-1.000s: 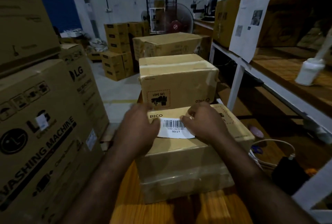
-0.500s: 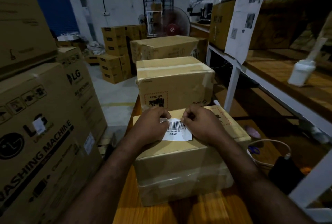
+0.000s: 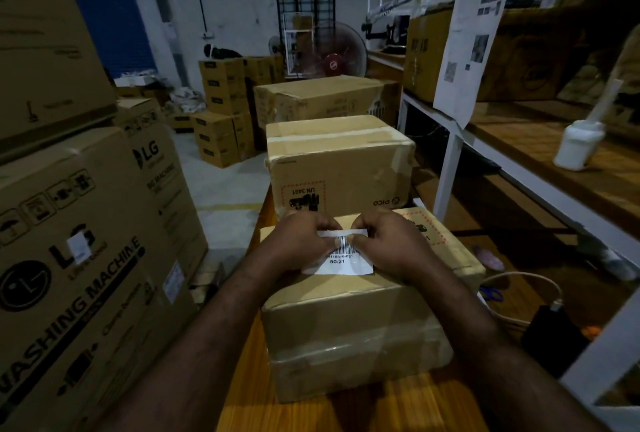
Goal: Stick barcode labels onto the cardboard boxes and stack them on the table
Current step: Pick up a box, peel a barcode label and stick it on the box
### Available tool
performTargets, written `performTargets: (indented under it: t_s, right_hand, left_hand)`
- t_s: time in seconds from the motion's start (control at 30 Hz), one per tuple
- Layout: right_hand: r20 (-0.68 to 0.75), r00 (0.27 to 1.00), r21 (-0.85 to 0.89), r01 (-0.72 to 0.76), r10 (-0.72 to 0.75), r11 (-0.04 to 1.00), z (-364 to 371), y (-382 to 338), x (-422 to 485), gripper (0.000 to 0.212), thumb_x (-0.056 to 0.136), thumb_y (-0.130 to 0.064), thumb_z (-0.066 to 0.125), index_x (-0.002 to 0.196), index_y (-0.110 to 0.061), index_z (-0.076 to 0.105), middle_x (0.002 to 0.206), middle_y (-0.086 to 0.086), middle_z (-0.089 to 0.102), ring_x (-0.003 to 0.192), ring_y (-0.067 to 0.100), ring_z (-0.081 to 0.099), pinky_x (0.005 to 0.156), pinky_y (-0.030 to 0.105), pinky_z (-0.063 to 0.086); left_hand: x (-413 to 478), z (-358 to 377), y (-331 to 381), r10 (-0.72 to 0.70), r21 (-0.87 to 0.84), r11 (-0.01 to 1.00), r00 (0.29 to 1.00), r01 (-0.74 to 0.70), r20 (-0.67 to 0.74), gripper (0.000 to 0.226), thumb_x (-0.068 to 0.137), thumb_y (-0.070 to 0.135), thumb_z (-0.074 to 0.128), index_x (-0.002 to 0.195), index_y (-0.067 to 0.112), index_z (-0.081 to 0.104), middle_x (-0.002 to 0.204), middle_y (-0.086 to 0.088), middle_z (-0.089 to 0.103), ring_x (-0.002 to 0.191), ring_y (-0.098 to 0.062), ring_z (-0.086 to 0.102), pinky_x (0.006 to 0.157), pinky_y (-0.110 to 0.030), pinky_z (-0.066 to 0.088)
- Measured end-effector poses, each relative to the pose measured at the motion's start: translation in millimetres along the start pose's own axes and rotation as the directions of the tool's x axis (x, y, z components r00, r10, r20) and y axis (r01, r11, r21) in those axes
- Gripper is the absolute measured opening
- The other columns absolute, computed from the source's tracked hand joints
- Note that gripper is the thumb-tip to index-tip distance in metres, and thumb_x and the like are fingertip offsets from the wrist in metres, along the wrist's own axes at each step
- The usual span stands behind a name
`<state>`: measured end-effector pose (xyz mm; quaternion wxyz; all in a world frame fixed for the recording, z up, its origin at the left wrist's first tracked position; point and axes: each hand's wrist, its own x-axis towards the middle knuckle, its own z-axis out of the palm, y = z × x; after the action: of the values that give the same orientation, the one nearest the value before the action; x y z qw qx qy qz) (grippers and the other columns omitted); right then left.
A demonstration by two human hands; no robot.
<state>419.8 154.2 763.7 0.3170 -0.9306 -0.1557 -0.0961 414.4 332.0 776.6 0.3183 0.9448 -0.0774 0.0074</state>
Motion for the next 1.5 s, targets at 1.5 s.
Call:
performTargets:
  t_s: [1.5]
  right_hand:
    - [0.104, 0.992, 0.525, -0.117, 0.074, 0.843, 6.1, 2.3, 5.9, 0.017, 0.087, -0.015, 0.072, 0.071, -0.016, 0.068, 0.077, 0.016, 0.071, 0.078, 0.032, 0.072, 0.071, 0.053, 0.056]
  left_hand:
    - [-4.1, 8.3, -15.9, 0.064, -0.245, 0.966, 0.995, -0.079, -0.071, 0.004, 0.092, 0.031, 0.066, 0.091, 0.032, 0.07, 0.085, 0.008, 0.072, 0.081, -0.011, 0.068, 0.069, -0.034, 0.058]
